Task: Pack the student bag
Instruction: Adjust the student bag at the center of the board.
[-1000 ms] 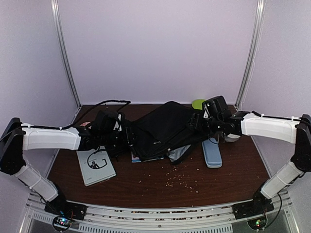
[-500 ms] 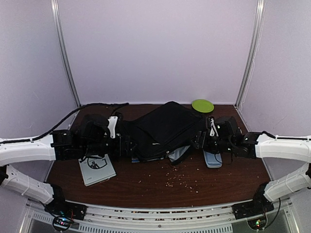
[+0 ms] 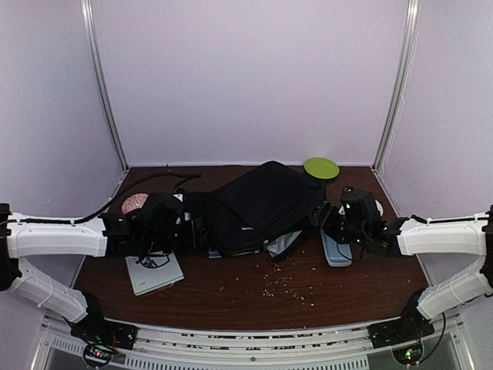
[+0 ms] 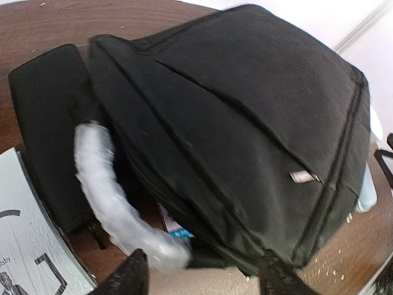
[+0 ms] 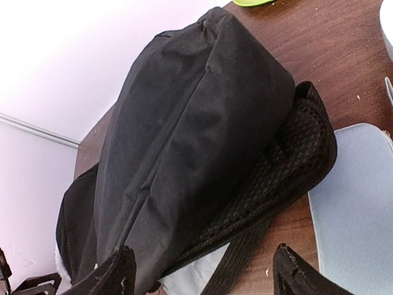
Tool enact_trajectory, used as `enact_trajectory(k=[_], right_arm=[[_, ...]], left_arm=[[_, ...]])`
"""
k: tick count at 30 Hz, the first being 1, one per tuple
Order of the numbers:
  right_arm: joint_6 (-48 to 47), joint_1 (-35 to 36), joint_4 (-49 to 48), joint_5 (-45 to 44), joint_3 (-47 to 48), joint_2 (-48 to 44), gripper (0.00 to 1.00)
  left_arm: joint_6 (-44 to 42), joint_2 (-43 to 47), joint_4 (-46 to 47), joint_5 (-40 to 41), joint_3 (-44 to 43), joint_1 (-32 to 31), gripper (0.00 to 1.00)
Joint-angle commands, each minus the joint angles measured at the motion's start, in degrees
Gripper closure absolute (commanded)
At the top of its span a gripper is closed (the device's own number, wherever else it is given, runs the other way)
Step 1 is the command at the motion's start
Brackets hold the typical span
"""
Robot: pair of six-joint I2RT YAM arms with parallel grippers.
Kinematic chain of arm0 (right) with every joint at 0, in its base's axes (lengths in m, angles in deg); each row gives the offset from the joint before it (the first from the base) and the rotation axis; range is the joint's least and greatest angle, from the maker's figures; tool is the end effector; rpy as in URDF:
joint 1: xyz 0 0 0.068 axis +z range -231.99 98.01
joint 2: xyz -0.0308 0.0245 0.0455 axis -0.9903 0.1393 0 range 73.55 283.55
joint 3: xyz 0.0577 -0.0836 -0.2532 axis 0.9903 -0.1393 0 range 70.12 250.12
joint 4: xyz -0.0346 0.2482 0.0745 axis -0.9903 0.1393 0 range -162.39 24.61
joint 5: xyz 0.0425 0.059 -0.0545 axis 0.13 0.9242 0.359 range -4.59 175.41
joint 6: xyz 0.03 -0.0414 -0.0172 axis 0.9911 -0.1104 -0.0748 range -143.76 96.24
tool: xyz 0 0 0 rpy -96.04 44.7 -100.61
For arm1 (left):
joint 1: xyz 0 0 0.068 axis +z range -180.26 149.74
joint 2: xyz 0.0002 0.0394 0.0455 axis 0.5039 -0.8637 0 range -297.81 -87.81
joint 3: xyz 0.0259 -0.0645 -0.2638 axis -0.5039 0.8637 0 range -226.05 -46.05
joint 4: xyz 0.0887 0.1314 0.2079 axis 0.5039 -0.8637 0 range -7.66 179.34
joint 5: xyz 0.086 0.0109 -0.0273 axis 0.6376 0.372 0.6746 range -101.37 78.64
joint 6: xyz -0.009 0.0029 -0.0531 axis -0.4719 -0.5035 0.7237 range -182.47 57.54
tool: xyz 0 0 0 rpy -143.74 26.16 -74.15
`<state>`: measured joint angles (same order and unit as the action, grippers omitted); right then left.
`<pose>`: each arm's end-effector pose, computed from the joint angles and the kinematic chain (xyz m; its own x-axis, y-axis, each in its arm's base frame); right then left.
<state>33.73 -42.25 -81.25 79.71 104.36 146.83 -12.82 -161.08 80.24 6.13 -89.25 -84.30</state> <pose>0.2072 0.1678 0.2036 -0.6886 0.5187 -0.5067 0.0195 0.7118 0.7022 0.1672 -0.2121 0.2273 -0.7241 -0.2395 -0.6467 0.1286 0.8744 -0.4678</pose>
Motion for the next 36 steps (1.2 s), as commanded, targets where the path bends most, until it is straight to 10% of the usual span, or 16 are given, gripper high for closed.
enact_trajectory(k=[1, 7, 16, 30, 32, 36], right_arm=[[6.3, -1.9, -3.0, -3.2, 2.8, 5.4, 0.24], [10.0, -2.9, -6.9, -0.2, 5.8, 13.0, 0.36], [11.0, -2.5, -12.9, 3.4, 1.3, 11.0, 0.98], [11.2, 5.0, -11.1, 0.1, -6.6, 0.7, 1.0], [10.5, 5.1, -9.2, -0.6, -7.0, -1.0, 1.0], [6.1, 5.2, -3.3, -1.7, -5.1, -4.1, 0.62]], left_arm=[[1.5, -1.7, 6.1, -2.0, 1.3, 3.6, 0.43], [0.4, -6.3, 10.9, -6.6, 1.5, 7.3, 0.62], [-5.1, -14.0, 16.0, -12.7, -4.2, 11.0, 0.99], [-12.5, -24.1, 16.7, -21.4, -16.7, 15.0, 1.0], [-12.8, -22.1, 18.0, -22.7, -14.4, 14.9, 0.87], [-12.3, -14.9, 18.1, -21.8, -7.7, 13.9, 0.34]])
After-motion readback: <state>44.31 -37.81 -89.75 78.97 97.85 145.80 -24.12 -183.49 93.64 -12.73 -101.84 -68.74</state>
